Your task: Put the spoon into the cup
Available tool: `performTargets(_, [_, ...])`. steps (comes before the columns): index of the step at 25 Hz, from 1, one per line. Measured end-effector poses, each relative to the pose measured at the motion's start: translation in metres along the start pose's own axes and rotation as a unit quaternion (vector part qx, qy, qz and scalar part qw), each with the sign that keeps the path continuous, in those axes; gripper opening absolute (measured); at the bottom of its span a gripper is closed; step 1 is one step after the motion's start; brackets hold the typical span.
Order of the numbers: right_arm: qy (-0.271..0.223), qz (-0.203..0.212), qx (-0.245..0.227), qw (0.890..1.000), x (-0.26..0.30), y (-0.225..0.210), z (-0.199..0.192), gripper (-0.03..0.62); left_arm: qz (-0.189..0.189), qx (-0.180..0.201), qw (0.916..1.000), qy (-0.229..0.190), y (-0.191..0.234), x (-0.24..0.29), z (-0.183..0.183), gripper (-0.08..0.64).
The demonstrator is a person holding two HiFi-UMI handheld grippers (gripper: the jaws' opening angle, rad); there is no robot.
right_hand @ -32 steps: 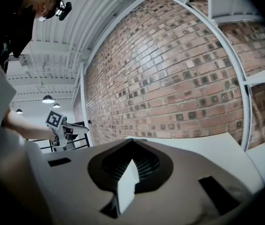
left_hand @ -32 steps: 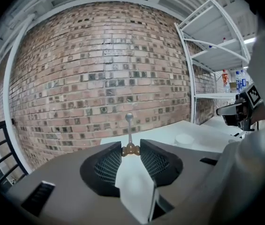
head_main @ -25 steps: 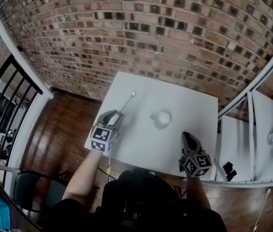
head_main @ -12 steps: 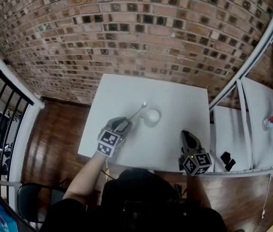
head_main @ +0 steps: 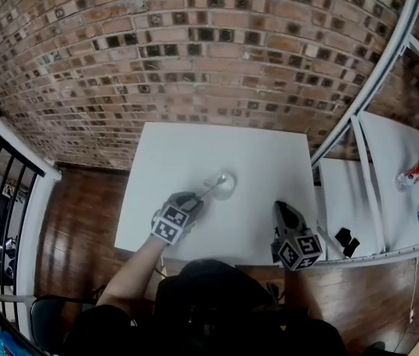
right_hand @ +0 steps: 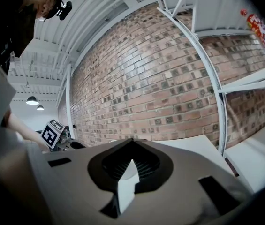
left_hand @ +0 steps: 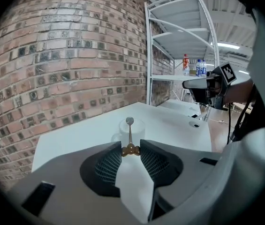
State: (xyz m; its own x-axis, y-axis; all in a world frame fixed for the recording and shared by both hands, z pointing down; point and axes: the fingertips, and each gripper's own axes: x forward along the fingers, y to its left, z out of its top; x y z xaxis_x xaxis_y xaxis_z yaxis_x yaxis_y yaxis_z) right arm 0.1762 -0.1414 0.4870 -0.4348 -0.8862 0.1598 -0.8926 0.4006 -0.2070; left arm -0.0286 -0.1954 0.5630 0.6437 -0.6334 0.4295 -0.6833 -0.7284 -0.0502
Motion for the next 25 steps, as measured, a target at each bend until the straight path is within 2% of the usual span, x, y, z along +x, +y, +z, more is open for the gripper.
performTargets(7, [0.001,-0.008,0.008,1.000,0.002,-0.008,-0.003,0.005,-0.011,0.001,0.9993,0.036,0.003,0.013,-0.004,0.120])
performTargets(25, [-0.003,-0.019,0.016,1.000,0.007,-0.026,-0.001,0.005,-0.029,-0.012,0.9990,0.032,0.005,0.049,0.020,0.121])
